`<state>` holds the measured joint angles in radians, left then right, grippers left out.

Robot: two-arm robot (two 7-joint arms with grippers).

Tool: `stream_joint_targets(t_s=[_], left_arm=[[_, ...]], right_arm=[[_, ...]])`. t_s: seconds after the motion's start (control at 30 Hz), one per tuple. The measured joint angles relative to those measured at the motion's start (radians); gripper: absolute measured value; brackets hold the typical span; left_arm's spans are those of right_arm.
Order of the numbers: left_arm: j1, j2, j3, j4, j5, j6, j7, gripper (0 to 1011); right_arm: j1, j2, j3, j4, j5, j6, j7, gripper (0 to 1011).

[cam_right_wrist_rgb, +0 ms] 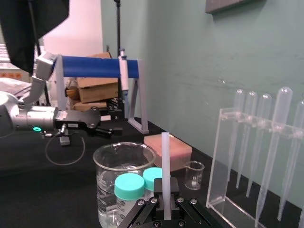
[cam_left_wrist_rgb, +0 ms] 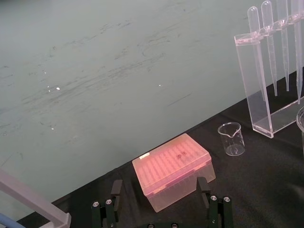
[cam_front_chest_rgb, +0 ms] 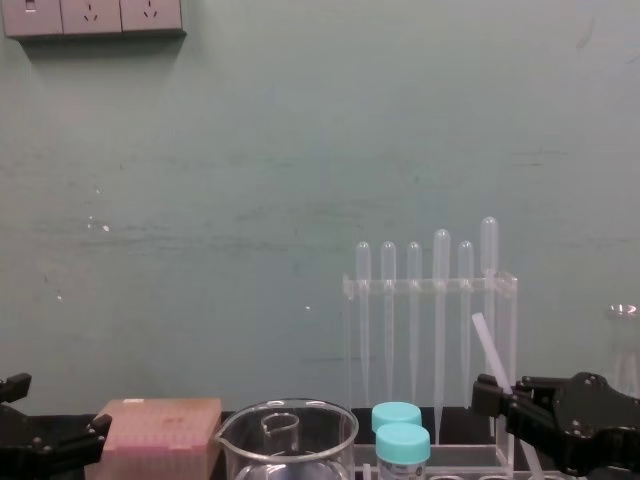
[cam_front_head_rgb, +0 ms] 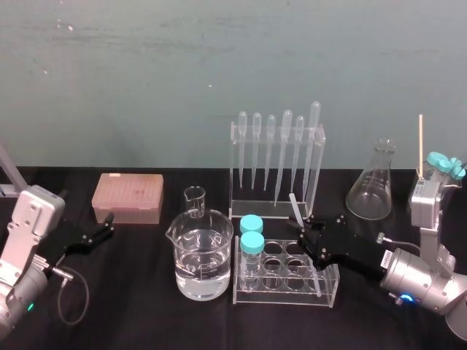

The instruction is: Pick up the stirring rod with one hand, then place it down.

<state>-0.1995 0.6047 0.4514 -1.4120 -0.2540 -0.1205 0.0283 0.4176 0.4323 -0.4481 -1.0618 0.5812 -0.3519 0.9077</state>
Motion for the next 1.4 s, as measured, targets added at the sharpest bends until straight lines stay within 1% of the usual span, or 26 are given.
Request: stream_joint_targets(t_s=[0.6, 0.73, 0.87, 0.93, 0.97, 1.0, 1.03, 1.07, 1.13, 1.2, 1.23, 1.27, 1.33, 1.37, 1.4], left_arm=[[0.0, 0.0, 0.0, 0.0, 0.0, 0.0, 0.0, 1000], [0.0, 0.0, 0.0, 0.0, 0.0, 0.0, 0.0, 1000], [0.0, 0.0, 0.0, 0.0, 0.0, 0.0, 0.0, 1000], [0.0, 0.0, 0.0, 0.0, 0.0, 0.0, 0.0, 1000], [0.0, 0.0, 0.0, 0.0, 0.0, 0.0, 0.0, 1000], [0.0, 0.0, 0.0, 0.0, 0.0, 0.0, 0.0, 1000], [0.0, 0.0, 0.0, 0.0, 0.0, 0.0, 0.0, 1000], [0.0, 0.0, 0.0, 0.0, 0.0, 0.0, 0.0, 1000], [0.0, 0.0, 0.0, 0.0, 0.0, 0.0, 0.0, 1000], [0.0, 0.0, 0.0, 0.0, 0.0, 0.0, 0.0, 1000], [0.0, 0.0, 0.0, 0.0, 0.0, 0.0, 0.0, 1000], [0.0, 0.0, 0.0, 0.0, 0.0, 0.0, 0.0, 1000], [0.0, 0.0, 0.0, 0.0, 0.0, 0.0, 0.0, 1000], [0.0, 0.0, 0.0, 0.0, 0.0, 0.0, 0.0, 1000], [0.0, 0.0, 0.0, 0.0, 0.0, 0.0, 0.0, 1000]], right_arm=[[0.0, 0.0, 0.001, -0.001, 0.0, -0.004, 0.0, 67], [0.0, 0.0, 0.001, -0.001, 0.0, -0.005, 0.002, 162], [0.0, 0.0, 0.001, -0.001, 0.001, -0.006, 0.002, 296], [0.0, 0.0, 0.001, -0.001, 0.001, -0.006, 0.002, 336], [0.0, 0.0, 0.001, -0.001, 0.001, -0.006, 0.003, 397], [0.0, 0.0, 0.001, -0.001, 0.001, -0.006, 0.003, 427], [0.0, 0.0, 0.001, -0.001, 0.001, -0.006, 0.003, 427], [0.0, 0.0, 0.001, -0.001, 0.001, -0.006, 0.003, 477], [0.0, 0.0, 0.001, -0.001, 0.002, -0.006, 0.003, 538], [0.0, 0.0, 0.001, -0.001, 0.002, -0.007, 0.003, 620], [0.0, 0.0, 0.001, -0.001, 0.002, -0.007, 0.003, 629], [0.0, 0.0, 0.001, -0.001, 0.002, -0.007, 0.003, 681], [0.0, 0.0, 0.001, -0.001, 0.002, -0.007, 0.003, 716], [0.0, 0.0, 0.001, -0.001, 0.002, -0.007, 0.004, 771], [0.0, 0.0, 0.001, -0.001, 0.002, -0.007, 0.004, 792]])
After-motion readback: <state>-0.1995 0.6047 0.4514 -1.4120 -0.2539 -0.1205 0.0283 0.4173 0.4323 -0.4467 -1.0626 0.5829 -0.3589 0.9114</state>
